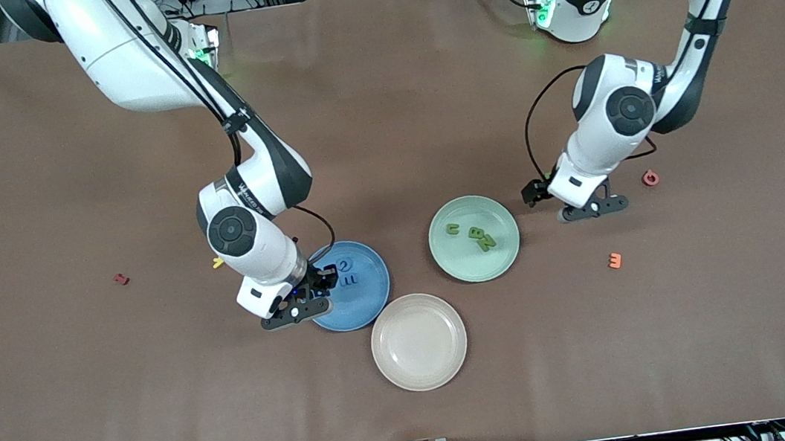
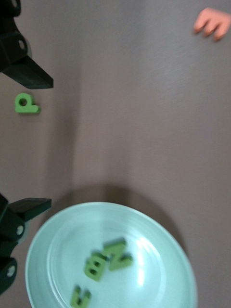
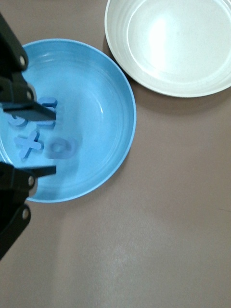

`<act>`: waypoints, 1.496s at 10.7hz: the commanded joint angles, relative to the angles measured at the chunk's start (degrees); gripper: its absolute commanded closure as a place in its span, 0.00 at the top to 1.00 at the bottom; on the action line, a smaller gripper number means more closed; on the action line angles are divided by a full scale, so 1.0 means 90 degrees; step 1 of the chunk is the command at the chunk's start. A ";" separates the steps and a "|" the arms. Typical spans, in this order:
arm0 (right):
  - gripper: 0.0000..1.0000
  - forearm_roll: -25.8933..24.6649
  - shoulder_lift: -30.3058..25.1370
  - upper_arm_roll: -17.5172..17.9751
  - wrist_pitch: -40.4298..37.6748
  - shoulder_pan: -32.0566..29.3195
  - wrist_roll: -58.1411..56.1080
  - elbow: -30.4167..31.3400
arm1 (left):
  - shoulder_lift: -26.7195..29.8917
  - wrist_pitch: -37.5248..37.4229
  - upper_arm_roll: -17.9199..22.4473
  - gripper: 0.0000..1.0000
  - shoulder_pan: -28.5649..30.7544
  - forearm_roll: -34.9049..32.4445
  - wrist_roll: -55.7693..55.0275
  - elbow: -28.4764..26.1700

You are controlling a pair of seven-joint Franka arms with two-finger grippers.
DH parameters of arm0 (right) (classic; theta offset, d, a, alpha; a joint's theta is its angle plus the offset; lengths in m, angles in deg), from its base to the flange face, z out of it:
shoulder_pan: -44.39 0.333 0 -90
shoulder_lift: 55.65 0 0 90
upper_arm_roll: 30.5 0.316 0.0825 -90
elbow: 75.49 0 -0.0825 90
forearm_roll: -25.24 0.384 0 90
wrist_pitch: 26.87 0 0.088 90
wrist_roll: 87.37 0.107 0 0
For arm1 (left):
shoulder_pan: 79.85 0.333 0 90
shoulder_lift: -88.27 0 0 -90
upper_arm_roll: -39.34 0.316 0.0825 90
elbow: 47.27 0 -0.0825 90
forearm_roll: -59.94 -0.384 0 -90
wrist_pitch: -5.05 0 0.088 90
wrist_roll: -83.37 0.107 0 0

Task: Sort letters by color into matching plates
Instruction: 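Withdraw the right gripper while the left gripper lowers onto the green d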

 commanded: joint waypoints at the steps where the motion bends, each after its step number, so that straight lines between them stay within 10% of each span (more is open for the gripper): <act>1: 1.00 0.0132 0.0053 0.0011 -0.0050 -0.0013 0.0016 -0.0123 | 0.0367 0.0534 -0.0187 1.00 0.0145 -0.0023 -0.0104 -0.0859; 16: 1.00 -0.0024 -0.0630 -0.1209 -0.1161 -0.1955 -0.2650 -0.0103 | 0.0319 0.0976 -0.0188 1.00 0.0145 -0.0463 -0.0133 -0.1388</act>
